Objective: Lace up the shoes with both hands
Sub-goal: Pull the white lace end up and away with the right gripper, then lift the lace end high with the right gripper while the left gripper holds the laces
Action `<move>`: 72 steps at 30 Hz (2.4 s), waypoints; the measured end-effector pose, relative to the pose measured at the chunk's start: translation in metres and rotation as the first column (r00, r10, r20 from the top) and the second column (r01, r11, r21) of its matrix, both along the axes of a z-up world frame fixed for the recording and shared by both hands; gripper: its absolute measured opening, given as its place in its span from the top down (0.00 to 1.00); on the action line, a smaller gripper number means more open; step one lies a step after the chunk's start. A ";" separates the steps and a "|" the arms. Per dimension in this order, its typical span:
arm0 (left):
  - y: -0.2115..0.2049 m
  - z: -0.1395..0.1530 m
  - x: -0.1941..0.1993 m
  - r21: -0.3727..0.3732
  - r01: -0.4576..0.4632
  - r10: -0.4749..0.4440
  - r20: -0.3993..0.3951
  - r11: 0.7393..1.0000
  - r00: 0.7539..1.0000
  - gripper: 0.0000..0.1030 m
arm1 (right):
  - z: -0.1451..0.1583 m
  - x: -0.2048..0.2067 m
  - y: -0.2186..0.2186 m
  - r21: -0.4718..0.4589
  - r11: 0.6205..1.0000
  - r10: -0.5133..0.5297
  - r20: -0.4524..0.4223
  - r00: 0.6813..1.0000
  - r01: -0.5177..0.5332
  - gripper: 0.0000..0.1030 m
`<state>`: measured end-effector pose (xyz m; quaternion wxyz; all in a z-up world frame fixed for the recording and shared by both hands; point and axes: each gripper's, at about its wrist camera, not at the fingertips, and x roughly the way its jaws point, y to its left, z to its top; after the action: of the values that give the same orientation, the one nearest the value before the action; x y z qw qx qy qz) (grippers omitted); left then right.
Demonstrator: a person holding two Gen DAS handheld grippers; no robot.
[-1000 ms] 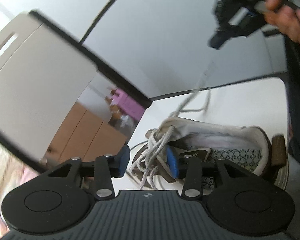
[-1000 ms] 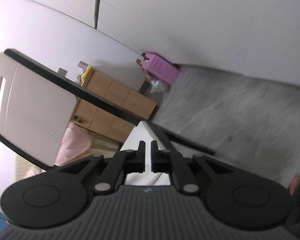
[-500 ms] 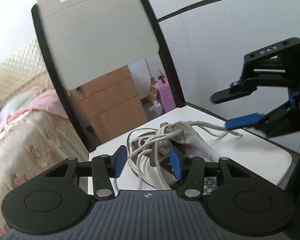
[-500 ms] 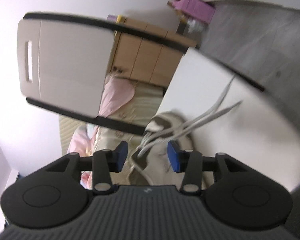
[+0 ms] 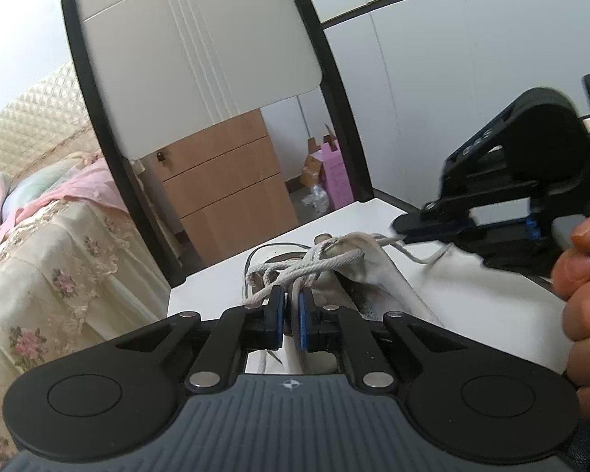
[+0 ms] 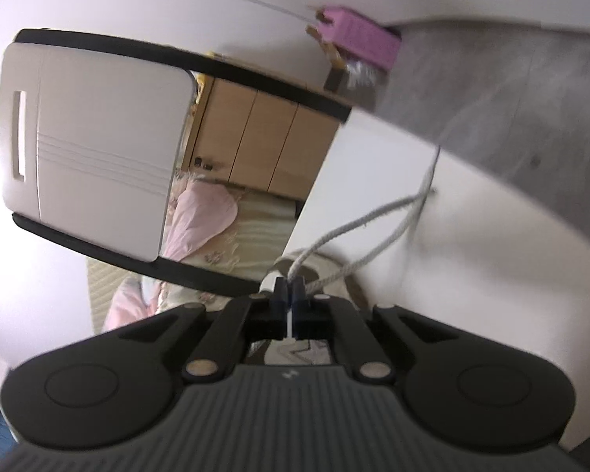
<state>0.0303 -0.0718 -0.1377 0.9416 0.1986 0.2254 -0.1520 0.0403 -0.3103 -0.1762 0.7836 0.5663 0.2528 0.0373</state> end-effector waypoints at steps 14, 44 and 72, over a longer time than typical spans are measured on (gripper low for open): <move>0.000 0.001 -0.001 -0.016 -0.044 0.044 -0.006 0.999 0.999 0.91 | 0.004 -0.054 -0.095 -0.196 0.948 -0.271 -0.075 0.960 0.252 0.98; 0.011 0.012 -0.013 -0.114 -0.026 0.029 0.024 0.993 0.999 0.72 | 0.015 -0.059 -0.099 -0.386 0.908 -0.278 -0.268 0.922 0.162 0.61; 0.033 -0.007 0.015 -0.191 0.021 -0.028 -0.033 0.981 0.999 0.61 | -0.024 0.038 -0.005 0.259 0.966 0.028 -0.090 0.996 -0.004 0.56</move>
<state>0.0450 -0.0385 -0.1444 0.9502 0.1076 0.2240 -0.1879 0.0781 -0.3153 -0.2005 0.6902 0.6626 0.2865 0.0499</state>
